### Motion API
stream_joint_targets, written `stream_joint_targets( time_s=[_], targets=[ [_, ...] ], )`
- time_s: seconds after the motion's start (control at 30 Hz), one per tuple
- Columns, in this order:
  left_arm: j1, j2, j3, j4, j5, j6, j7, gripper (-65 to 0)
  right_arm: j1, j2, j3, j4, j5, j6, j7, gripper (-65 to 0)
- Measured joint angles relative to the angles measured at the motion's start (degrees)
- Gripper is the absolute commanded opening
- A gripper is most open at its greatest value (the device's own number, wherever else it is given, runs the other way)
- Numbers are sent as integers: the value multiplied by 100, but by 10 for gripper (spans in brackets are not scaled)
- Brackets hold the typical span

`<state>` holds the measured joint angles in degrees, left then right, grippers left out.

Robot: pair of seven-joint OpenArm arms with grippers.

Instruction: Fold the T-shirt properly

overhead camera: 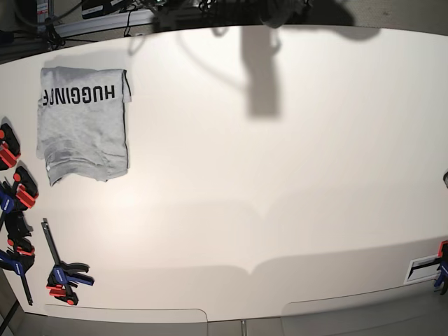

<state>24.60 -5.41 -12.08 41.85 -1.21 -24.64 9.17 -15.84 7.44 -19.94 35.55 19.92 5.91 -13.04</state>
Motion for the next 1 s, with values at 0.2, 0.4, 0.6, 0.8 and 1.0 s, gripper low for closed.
stream_joint_targets(
  time_s=[0.2,0.4,0.6,0.8,1.0],
  targets=[
    [-4,31,-2,-2,463,686,-11,-650,175,-389,0,2,796,-188,192,-650],
    [-4,289,-2,-9,1158,925,-9,-650,302,-667,7,2,1034,-260,103,-650],
    [-20,527,-2,-9,1158,925,-1091,-650,393,-713,7,2,887,-258,76,-650],
    [-66,566,-2,-7,1161,922,-798,-650,472,-501,7,2,286,-273,-22,-650],
    [-219,557,-2,-13,981,922,153,-650,575,-313,7,0,264,-455,-533,-650]
  ],
)
